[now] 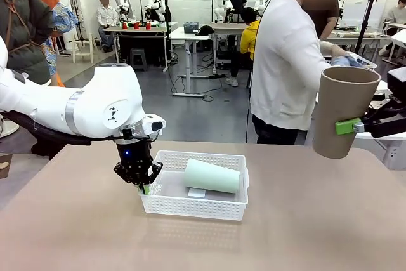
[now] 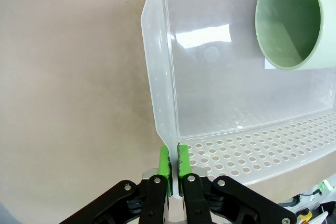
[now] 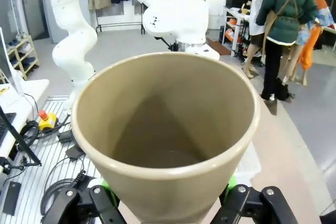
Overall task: Clean and organize the cups into the basket.
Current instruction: Pick up the Reusable plastic cup from the right side of the table and stack it inside the Organizing basket in the center of the table.
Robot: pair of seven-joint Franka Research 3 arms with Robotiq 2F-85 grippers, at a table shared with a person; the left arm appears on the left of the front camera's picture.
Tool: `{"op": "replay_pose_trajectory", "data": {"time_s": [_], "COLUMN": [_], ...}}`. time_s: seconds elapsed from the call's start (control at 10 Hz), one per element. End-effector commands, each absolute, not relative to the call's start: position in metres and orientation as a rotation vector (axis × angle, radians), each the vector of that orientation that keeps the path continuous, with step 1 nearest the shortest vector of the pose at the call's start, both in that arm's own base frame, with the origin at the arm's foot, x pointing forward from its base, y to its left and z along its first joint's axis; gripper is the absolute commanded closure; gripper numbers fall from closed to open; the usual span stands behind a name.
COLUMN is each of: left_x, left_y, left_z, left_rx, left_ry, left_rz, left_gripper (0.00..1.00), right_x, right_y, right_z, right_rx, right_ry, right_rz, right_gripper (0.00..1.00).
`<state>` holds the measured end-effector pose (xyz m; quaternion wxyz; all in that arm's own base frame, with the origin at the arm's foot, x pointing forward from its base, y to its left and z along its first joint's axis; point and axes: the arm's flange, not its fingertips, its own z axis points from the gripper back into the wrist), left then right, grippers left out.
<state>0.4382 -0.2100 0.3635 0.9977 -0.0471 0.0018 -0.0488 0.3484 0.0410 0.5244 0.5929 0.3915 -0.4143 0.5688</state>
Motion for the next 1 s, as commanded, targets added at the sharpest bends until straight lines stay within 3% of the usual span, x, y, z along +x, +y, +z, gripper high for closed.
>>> {"op": "replay_pose_trajectory", "data": {"time_s": [0.0, 0.3, 0.4, 0.6, 0.9], "left_x": [0.438, 0.438, 0.438, 0.438, 0.438], "left_y": [-0.21, -0.21, -0.21, -0.21, -0.21], "left_z": [0.363, 0.363, 0.363, 0.363, 0.363], "left_rx": [-0.086, -0.086, -0.086, -0.086, -0.086], "left_ry": [0.003, 0.003, 0.003, 0.003, 0.003], "left_rz": [-0.104, -0.104, -0.104, -0.104, -0.104], "left_gripper": [0.96, 0.96, 0.96, 0.96, 0.96], "right_x": [0.355, 0.355, 0.354, 0.367, 0.389], "right_y": [0.04, 0.04, 0.04, 0.12, 0.204], "right_z": [0.512, 0.512, 0.512, 0.566, 0.577], "right_rx": [0.919, 0.919, 0.926, 0.608, 0.46], "right_ry": [-0.97, -0.97, -0.949, -0.669, -0.437], "right_rz": [1.322, 1.322, 1.315, 1.296, 1.321], "right_gripper": [0.21, 0.21, 0.16, 0.16, 0.16]}}
